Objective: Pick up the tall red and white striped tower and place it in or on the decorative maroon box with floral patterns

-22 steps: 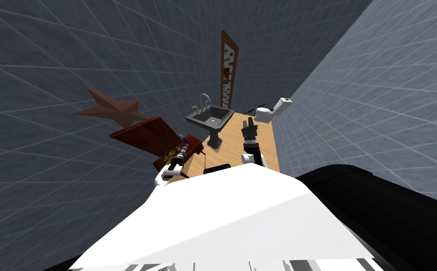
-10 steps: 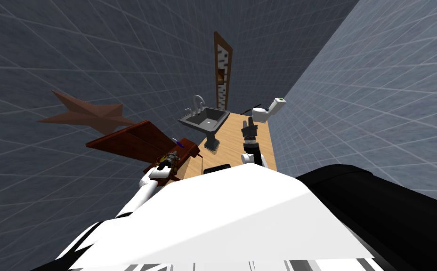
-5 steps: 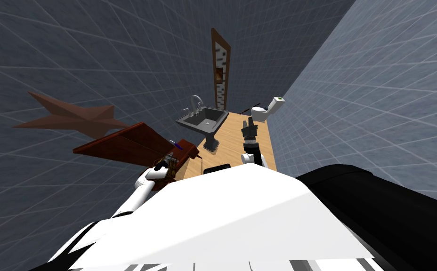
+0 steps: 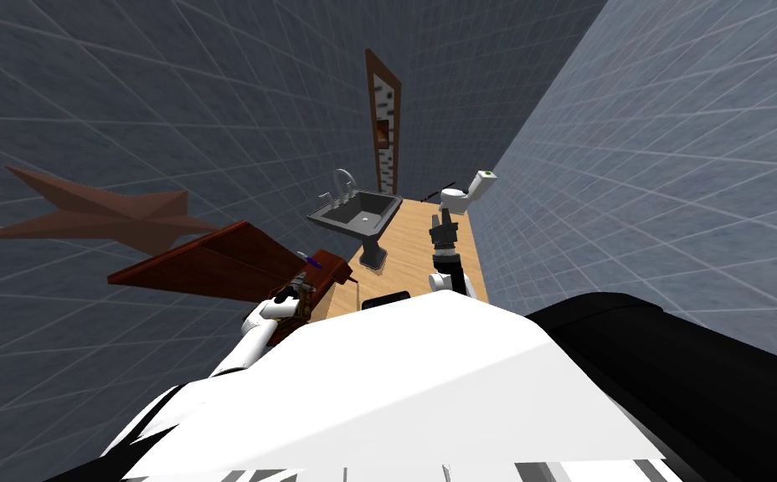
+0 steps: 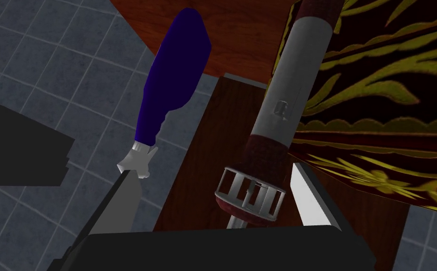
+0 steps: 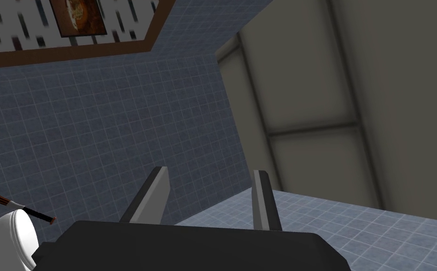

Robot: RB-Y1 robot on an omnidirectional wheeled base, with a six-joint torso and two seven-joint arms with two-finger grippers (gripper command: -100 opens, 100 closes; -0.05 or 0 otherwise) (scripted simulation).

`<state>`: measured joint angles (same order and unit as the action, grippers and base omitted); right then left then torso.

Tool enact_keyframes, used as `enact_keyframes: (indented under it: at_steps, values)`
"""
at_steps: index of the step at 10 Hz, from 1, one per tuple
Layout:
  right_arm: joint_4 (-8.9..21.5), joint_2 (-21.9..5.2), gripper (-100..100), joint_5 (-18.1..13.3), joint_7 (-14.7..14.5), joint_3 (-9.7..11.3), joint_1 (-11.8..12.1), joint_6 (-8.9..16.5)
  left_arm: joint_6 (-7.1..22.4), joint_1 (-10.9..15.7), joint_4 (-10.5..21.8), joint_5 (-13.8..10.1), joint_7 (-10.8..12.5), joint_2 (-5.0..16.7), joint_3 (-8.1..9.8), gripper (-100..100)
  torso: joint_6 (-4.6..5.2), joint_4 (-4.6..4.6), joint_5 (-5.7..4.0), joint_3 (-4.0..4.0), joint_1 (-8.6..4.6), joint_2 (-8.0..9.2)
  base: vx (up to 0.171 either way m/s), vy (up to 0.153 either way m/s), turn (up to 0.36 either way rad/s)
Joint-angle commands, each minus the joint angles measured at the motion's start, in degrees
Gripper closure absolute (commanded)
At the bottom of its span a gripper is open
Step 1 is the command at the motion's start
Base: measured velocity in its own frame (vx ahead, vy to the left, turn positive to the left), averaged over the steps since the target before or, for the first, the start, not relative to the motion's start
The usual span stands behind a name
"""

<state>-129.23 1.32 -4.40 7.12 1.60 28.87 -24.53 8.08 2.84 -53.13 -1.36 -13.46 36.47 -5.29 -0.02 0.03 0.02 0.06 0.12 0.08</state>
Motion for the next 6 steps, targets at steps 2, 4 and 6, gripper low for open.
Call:
enact_keyframes:
  at_steps: [2,4,6]
  values:
    - [0.0,0.0,0,0.0,0.0,0.0,0.0,0.0,-0.3,0.5,1.1,0.2,0.0,-0.2,0.31,-100,-0.01,0.00,-0.01,-0.01,-0.02,-0.02,-0.012,0.014,-0.044]
    - [0.0,0.0,0,0.0,0.0,0.0,0.0,0.0,-0.3,0.5,1.3,0.2,0.0,-0.2,0.35,100,0.07,0.03,-0.02,-0.02,-0.12,-0.07,-0.002,0.002,0.009]
    - [0.0,0.0,0,0.0,0.0,0.0,0.0,0.0,-0.3,0.5,1.3,0.3,0.0,-0.2,0.32,100,0.00,0.01,-0.02,-0.02,-0.11,-0.06,0.000,0.000,0.000]
